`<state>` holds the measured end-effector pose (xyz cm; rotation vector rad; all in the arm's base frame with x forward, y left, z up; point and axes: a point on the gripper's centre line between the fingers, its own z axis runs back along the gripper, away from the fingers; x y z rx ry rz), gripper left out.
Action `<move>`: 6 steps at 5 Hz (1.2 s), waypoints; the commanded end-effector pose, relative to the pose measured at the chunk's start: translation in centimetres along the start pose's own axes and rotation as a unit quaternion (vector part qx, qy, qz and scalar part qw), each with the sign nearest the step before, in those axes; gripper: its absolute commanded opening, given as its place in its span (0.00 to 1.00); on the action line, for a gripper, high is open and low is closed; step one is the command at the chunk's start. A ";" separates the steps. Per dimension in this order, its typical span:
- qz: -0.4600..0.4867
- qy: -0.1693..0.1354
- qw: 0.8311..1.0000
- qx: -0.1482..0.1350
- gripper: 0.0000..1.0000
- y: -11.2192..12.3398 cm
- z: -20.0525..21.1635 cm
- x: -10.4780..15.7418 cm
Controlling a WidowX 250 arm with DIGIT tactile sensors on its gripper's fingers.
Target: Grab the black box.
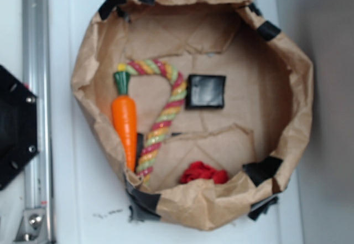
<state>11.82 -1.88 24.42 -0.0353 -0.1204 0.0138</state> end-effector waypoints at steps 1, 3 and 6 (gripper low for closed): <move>0.000 0.000 1.000 0.000 1.00 0.0 0.0 0.0; 0.014 -0.001 0.999 0.032 1.00 1.9 -8.8 9.0; -0.031 0.073 0.996 0.029 1.00 6.0 -20.4 14.9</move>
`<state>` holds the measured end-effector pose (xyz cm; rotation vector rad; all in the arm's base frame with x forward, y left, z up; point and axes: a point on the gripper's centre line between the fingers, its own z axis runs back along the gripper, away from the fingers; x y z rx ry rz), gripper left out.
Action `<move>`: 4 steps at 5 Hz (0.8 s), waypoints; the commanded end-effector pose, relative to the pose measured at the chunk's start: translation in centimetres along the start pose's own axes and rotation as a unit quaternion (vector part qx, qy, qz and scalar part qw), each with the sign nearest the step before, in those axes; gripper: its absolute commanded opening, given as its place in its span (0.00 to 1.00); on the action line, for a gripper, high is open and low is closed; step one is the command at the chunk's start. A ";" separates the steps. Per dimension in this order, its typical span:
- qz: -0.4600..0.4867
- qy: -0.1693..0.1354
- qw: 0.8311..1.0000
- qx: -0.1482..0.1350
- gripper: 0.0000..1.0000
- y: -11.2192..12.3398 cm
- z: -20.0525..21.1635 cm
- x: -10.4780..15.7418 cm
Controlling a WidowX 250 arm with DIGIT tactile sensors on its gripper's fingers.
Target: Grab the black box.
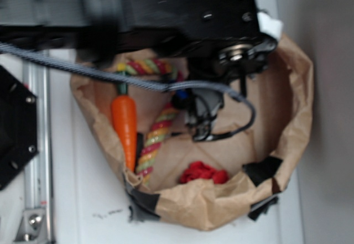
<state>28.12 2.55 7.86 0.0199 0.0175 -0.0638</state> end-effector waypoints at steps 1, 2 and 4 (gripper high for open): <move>-0.010 0.023 1.000 -0.014 1.00 -0.3 -3.2 1.1; -0.016 0.019 0.999 -0.044 1.00 -1.1 -3.3 1.3; -0.023 0.013 0.999 -0.031 1.00 -2.5 -3.1 2.6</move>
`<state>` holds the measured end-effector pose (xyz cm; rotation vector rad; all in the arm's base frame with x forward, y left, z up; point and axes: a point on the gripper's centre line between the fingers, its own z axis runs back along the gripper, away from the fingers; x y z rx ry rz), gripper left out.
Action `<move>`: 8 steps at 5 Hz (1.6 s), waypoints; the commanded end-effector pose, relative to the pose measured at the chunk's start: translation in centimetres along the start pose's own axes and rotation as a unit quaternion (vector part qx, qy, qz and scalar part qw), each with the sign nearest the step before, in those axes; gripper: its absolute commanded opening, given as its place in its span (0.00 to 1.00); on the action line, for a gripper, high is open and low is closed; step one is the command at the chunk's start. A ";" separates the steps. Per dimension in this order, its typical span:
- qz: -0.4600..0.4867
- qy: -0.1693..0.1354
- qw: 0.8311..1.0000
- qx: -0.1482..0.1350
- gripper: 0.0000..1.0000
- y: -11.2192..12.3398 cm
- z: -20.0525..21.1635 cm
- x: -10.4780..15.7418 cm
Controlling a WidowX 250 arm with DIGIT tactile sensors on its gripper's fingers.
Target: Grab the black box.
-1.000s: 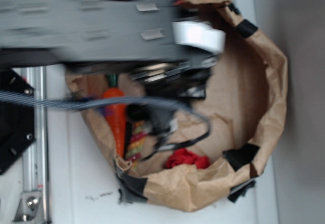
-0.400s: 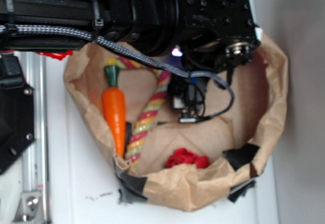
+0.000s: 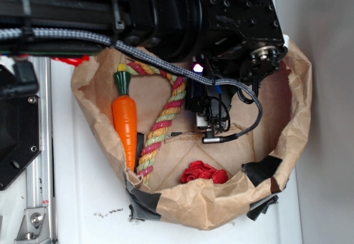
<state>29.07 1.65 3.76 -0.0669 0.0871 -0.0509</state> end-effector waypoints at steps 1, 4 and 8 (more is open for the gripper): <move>-0.045 0.007 0.999 0.015 1.00 -2.0 0.4 2.2; -0.047 0.018 0.999 0.001 0.00 -1.8 0.2 1.5; 0.037 -0.115 0.991 0.065 0.00 -2.7 15.3 -5.0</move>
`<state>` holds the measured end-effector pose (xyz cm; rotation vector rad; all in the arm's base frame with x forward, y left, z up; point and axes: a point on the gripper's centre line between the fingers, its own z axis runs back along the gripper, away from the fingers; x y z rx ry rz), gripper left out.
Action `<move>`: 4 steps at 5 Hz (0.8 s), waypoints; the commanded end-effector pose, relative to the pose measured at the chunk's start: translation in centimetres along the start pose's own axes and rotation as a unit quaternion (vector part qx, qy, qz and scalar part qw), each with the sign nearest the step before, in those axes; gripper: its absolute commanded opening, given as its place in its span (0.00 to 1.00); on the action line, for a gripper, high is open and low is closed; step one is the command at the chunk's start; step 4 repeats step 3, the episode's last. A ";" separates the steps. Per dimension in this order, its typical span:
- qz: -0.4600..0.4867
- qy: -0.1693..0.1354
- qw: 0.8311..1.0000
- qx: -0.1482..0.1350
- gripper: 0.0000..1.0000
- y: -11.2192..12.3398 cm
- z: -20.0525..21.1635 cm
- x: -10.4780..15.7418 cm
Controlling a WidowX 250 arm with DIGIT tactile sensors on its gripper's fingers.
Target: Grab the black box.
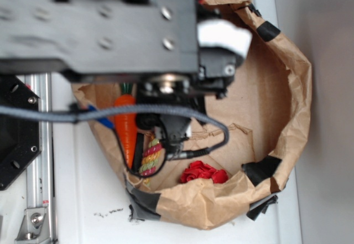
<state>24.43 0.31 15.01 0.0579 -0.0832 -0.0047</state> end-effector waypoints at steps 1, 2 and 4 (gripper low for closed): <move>0.015 -0.006 1.000 -0.021 0.00 0.4 3.6 1.7; -0.004 0.003 1.000 -0.024 0.00 0.1 3.2 2.0; -0.010 -0.005 0.999 -0.032 0.00 -0.3 3.2 1.5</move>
